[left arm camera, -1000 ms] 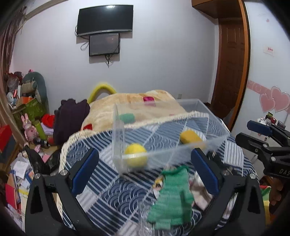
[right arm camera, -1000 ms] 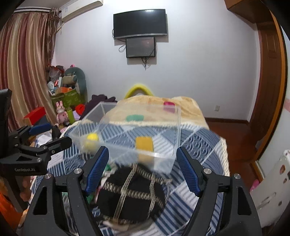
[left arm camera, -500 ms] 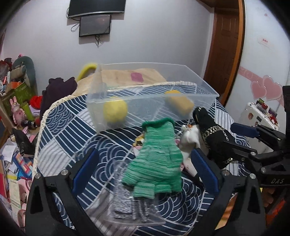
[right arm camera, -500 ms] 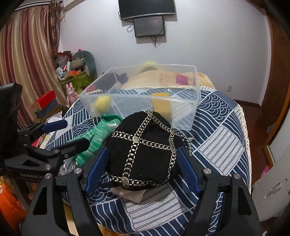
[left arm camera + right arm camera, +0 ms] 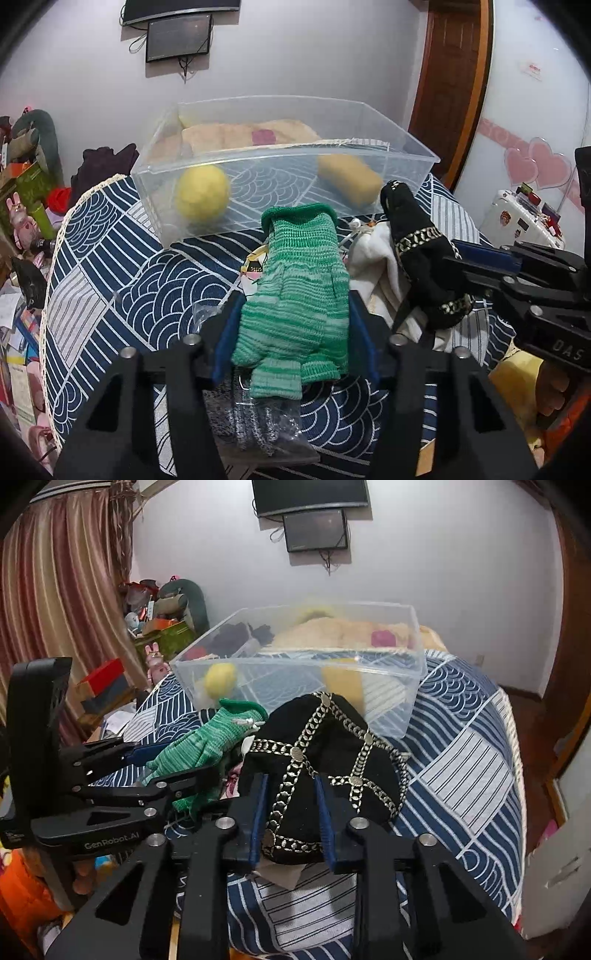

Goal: Organize soft objects
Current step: 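Grasp the black chain cap with the right tool while the left tool grasps the green knitted sock, then carry the cap into the clear box with the right tool while the left tool drops the sock in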

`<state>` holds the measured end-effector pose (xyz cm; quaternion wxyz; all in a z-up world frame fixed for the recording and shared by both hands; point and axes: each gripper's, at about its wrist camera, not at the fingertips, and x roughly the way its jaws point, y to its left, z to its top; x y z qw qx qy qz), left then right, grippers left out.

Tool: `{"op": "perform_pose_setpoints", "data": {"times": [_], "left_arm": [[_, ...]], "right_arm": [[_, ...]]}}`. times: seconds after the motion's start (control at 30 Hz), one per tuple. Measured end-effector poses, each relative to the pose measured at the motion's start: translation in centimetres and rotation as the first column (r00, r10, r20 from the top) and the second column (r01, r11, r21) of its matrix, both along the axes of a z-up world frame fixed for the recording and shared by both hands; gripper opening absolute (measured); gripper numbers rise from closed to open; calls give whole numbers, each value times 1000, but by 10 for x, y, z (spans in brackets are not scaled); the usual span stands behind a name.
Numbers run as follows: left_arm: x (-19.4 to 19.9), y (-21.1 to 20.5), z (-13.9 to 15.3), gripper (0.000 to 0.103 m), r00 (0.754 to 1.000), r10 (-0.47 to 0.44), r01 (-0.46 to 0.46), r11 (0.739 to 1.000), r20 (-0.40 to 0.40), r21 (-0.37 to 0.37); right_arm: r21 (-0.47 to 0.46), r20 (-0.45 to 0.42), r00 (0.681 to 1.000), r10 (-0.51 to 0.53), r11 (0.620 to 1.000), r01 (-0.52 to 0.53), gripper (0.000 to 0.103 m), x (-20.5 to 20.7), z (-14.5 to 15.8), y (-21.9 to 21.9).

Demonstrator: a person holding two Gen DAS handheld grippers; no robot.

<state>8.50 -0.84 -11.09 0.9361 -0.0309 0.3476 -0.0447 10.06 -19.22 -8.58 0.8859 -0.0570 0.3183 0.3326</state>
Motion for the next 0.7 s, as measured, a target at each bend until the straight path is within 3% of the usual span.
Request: {"op": "perform_pose_setpoints", "data": {"times": [0.13, 0.2, 0.7], "left_arm": [[-5, -3, 5, 29, 1000, -19, 18, 1000, 24, 14], [-8, -2, 7, 26, 999, -18, 17, 1000, 35, 16], [-34, 19, 59, 23, 978, 36, -40, 999, 204, 19]], "right_arm": [[14, 37, 999, -14, 1000, 13, 14, -6, 7, -5], [25, 55, 998, -27, 999, 26, 13, -7, 12, -9], [101, 223, 971, -83, 993, 62, 13, -20, 66, -24]]}}
